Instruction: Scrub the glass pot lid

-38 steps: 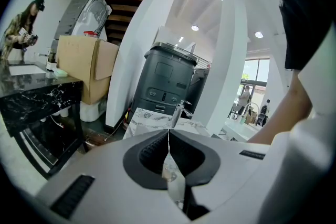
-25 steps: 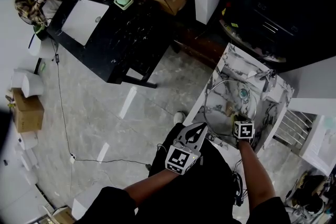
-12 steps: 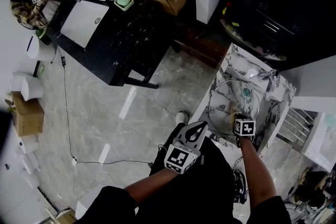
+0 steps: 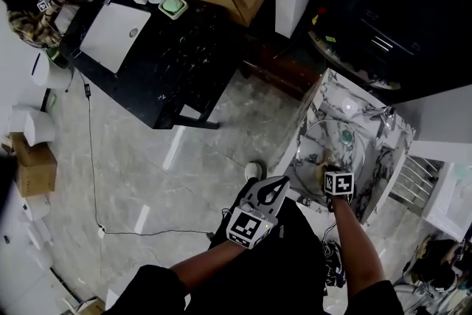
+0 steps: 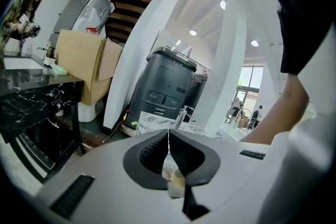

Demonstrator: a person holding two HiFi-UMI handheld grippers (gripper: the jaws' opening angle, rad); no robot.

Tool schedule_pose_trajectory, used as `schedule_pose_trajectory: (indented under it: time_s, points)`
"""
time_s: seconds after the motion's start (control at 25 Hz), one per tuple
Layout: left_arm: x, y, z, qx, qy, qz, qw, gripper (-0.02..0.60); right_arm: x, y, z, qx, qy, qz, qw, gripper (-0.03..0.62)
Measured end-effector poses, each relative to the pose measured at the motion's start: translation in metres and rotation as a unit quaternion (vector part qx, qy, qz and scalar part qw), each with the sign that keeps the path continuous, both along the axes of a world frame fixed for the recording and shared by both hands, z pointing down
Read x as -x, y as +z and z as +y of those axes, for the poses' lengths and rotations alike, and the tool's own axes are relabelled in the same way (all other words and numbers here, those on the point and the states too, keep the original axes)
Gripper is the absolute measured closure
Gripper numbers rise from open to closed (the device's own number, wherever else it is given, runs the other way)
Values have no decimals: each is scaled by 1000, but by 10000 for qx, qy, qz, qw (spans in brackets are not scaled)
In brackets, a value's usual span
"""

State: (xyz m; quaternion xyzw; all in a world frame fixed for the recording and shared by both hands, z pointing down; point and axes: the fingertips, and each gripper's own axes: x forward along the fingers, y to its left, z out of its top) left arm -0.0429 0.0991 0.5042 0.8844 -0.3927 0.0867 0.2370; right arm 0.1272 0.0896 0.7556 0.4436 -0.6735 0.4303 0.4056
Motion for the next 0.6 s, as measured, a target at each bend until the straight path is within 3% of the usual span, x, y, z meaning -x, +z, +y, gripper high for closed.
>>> schedule_pose_trajectory:
  time_s: [0.6]
  points:
    - [25,-2,-33,-18,337,118,9994,563,34,-6,-10,66,204,-81,9997,536]
